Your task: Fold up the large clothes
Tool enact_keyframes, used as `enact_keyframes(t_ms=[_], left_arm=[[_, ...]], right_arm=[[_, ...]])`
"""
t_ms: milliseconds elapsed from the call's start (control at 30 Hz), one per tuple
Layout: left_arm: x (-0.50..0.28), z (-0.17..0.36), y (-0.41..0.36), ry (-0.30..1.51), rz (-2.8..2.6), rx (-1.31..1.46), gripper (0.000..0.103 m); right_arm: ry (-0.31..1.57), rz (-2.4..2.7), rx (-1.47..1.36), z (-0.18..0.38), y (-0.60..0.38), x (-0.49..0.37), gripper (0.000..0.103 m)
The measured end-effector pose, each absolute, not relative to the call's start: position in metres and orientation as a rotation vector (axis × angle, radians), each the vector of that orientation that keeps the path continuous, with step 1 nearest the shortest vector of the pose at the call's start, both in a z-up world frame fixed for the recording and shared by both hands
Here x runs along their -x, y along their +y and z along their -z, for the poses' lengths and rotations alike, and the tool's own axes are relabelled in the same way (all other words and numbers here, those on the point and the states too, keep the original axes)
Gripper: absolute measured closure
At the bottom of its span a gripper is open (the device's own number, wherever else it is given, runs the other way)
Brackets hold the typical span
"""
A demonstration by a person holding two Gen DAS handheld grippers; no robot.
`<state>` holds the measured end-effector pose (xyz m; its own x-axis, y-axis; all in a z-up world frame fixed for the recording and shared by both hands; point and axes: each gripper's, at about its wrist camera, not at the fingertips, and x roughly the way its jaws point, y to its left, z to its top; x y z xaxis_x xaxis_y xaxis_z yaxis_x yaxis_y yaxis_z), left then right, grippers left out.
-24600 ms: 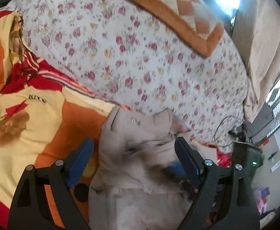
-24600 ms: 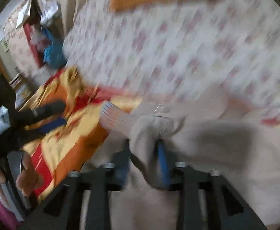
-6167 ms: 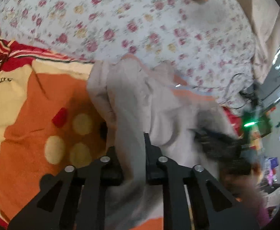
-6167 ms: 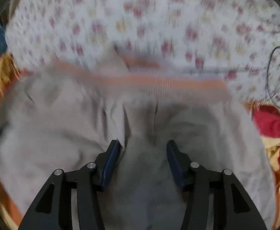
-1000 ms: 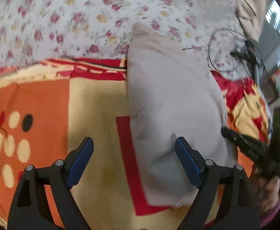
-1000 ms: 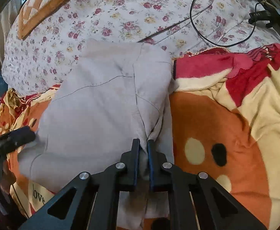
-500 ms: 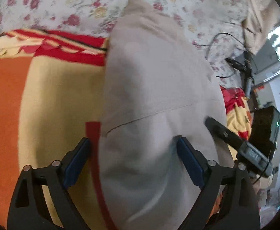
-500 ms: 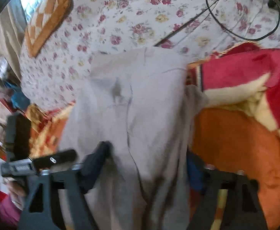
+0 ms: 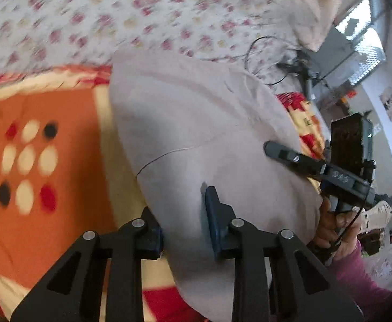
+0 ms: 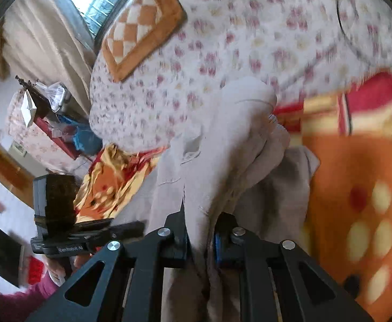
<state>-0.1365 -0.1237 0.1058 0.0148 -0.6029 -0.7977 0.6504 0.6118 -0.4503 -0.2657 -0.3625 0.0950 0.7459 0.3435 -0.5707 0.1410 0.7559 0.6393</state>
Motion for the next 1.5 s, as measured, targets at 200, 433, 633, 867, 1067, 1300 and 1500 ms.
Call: enact_keyframes(t_ms=[200, 433, 633, 867, 1067, 1300, 1500], left_arm=[[0.129, -0.064, -0.114, 1.247, 0.814, -0.061, 0.051], [0.146, -0.091, -0.12, 1.072, 0.738, -0.165, 0.042], [0.147, -0.074, -0.141, 1.081, 0.678, -0.226, 0.041], [0.145, -0.071, -0.149, 1.055, 0.648, -0.216, 0.026], [0.15, -0.071, -0.154, 1.036, 0.632, -0.23, 0.026], [0.159, -0.08, -0.148, 1.012, 0.615, -0.234, 0.026], [0.174, -0.092, -0.143, 0.953, 0.595, -0.247, 0.026]], right_arm=[[0.866, 0.04, -0.634, -0.049, -0.351, 0.258, 0.062], [0.744, 0.163, -0.42, -0.123, -0.332, 0.281, 0.054], [0.764, 0.12, -0.279, -0.115, -0.293, 0.237, 0.057], [0.856, 0.341, -0.259, -0.059, -0.327, 0.201, 0.053], [0.847, 0.345, -0.356, -0.035, -0.345, 0.209, 0.041], [0.798, 0.329, -0.398, -0.074, -0.336, 0.246, 0.039], [0.748, 0.356, -0.383, -0.098, -0.312, 0.279, 0.03]])
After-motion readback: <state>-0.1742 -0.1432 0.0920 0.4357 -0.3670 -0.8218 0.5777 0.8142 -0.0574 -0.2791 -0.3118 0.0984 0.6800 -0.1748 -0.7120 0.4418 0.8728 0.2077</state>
